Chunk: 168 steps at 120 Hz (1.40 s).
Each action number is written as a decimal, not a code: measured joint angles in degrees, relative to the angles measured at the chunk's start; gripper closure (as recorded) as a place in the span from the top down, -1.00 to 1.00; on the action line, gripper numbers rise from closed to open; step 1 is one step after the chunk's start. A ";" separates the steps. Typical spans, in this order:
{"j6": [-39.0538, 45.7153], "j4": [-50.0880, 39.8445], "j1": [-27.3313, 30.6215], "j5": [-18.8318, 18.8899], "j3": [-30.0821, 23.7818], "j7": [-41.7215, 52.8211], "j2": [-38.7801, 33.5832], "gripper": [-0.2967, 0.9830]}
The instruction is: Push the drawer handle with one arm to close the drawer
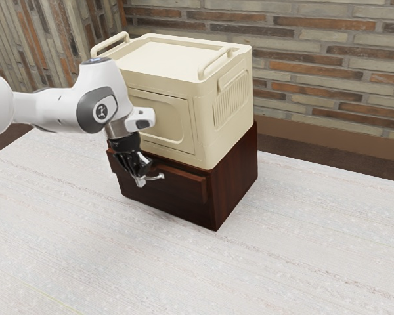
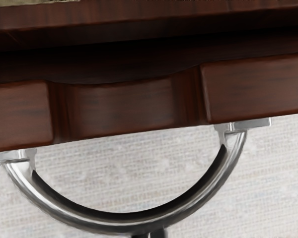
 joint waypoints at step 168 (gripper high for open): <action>2.07 3.14 0.60 -1.27 0.56 17.91 2.65 -0.71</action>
